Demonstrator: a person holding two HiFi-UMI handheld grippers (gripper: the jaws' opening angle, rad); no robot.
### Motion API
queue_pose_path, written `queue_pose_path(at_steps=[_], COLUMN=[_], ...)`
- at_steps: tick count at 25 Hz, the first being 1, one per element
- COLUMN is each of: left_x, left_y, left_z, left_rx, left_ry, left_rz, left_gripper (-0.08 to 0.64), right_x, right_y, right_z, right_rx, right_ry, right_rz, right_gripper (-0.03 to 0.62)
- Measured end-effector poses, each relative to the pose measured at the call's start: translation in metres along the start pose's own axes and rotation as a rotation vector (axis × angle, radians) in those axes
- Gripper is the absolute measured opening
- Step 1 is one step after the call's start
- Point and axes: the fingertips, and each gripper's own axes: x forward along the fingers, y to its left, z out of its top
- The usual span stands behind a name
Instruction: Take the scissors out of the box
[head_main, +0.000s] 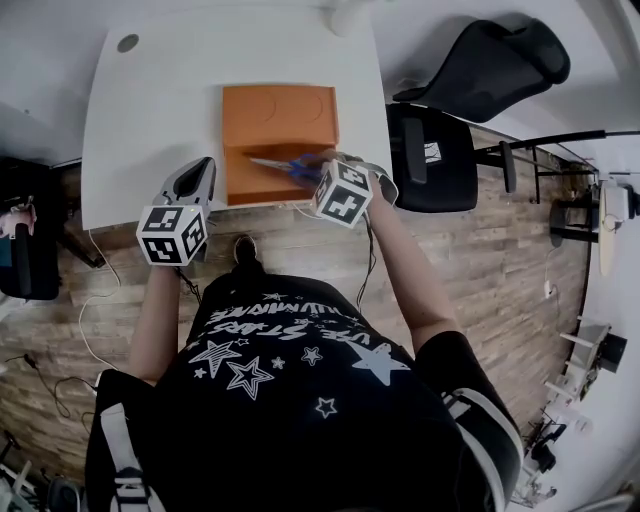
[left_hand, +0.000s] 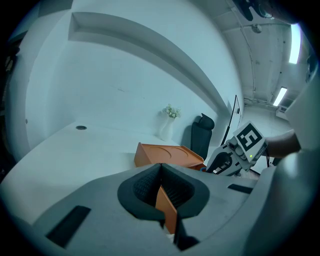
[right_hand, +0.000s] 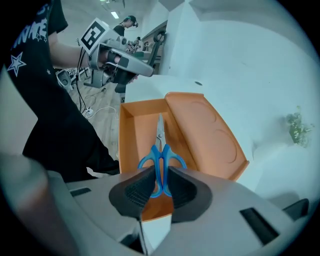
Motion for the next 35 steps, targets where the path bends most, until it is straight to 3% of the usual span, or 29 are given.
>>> queue_pose_path(at_steps=[7, 12, 24, 28, 35], left_x=[-0.020, -0.033, -0.075, -0.094, -0.120], left_y=[-0.010, -0.025, -0.099, -0.127, -0.160], left_z=[0.004, 0.005, 0.005, -0.002, -0.022], left_rx=[0.001, 0.012, 0.019, 0.021, 0.026], left_ry=[-0.031, -0.052, -0.129, -0.148, -0.144], left_rz=[0.029, 0.036, 0.012, 0.000, 0.007], left_gripper=[0.018, 0.018, 0.018, 0.018, 0.018], right_x=[-0.038, -0.064, -0.124, -0.144, -0.161], right_y=[-0.002, -0.005, 0.025, 0.043, 0.084], right_z=[0.012, 0.013, -0.005, -0.024, -0.053], right_rx=[0.144, 0.205, 0.343, 0.393, 0.397], right_ry=[-0.175, -0.266, -0.508, -0.548, -0.544], right_rz=[-0.058, -0.182, -0.359, -0.409, -0.413], right_gripper=[0.101, 0.101, 0.101, 0.101, 0.101])
